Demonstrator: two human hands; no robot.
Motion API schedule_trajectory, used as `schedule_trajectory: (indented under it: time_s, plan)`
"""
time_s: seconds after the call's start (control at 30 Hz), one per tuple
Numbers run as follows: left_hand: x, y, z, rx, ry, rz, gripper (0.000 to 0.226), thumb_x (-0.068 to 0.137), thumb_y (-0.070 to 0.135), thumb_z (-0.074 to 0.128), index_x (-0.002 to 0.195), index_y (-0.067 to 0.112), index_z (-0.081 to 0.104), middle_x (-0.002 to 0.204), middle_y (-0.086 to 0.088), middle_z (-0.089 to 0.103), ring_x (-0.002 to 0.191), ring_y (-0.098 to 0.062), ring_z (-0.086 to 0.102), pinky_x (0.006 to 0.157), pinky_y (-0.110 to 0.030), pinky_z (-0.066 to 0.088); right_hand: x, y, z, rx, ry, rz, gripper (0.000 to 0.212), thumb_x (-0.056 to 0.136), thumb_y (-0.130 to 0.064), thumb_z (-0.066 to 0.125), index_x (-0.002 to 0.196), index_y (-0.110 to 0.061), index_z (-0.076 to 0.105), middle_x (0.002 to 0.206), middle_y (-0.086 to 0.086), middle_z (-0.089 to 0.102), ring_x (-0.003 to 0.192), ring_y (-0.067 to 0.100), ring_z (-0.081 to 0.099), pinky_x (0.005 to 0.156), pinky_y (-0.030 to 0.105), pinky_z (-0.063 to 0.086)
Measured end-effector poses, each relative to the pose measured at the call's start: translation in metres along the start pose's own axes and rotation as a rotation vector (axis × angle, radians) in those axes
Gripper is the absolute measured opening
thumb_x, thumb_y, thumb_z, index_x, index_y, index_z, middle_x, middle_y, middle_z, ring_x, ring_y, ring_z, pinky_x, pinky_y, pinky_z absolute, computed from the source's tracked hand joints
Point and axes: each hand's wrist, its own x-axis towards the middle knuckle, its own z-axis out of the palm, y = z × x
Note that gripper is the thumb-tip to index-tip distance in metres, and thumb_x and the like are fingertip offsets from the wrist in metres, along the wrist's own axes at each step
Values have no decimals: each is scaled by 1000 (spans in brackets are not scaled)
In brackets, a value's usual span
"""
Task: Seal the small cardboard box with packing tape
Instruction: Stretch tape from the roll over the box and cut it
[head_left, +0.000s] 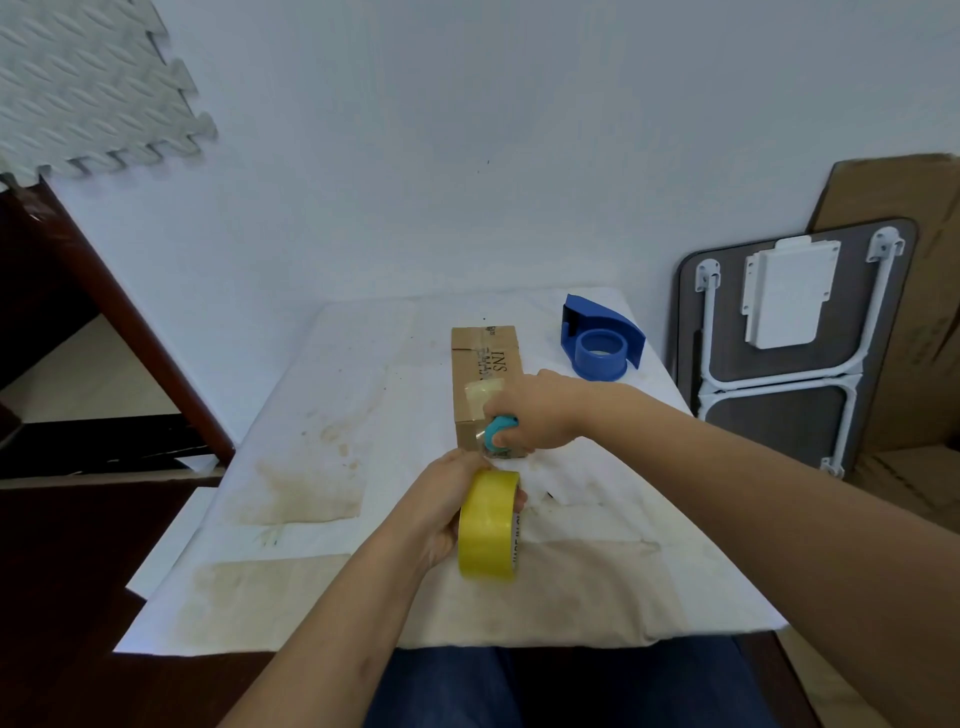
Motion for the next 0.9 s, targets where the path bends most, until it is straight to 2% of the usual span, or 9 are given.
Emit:
schedule_trajectory:
  time_s: [0.1,0.33,0.5,0.57,0.63,0.8,0.9]
  plan:
    - [0,0,2,-19,3,9,36,94,6,48,130,0,49,88,-30,70,63,-31,71,59,-37,60,3,-3,2,-47,-10,-1,30,99,-37,45,121,-20,55,116,6,60,90,19,44,94,36,33]
    - [-4,2,1,-34,1,24,35,96,5,46,130,-4,49,85,-30,68,61,-30,69,61,-37,60,9,-14,4,-144,2,-14,29,99,-36,44,120,-20,55,110,4,57,89,22,44,92,35,32]
    - [-7,4,2,-44,-2,25,35,96,4,46,129,-4,51,87,-31,67,60,-30,70,61,-37,61,12,-16,1,-153,-12,-1,30,97,-32,48,124,-22,56,116,5,59,98,23,53,82,31,33]
    - [-8,5,1,-56,-4,23,34,95,3,47,128,-5,52,89,-32,67,60,-30,69,60,-37,61,11,-16,0,-129,-22,23,32,96,-28,52,127,-21,56,117,6,59,91,22,53,68,27,38]
    - [-9,5,1,-49,-2,17,33,95,3,47,127,-5,53,88,-31,67,59,-29,70,58,-36,61,10,-15,-2,-123,-40,42,32,93,-21,56,125,-17,60,113,7,63,84,20,54,55,24,36]
    - [-12,8,0,-20,9,9,33,94,2,50,125,-6,57,85,-28,70,58,-27,71,57,-34,60,15,-16,-2,-169,-73,73,29,89,-14,64,118,-11,65,107,8,70,84,20,60,51,22,37]
    - [-16,11,0,2,12,16,33,93,2,52,124,-6,59,87,-29,70,61,-28,70,59,-35,61,15,-17,-3,-180,-66,73,35,86,-12,68,121,-12,65,110,8,69,90,21,62,56,25,43]
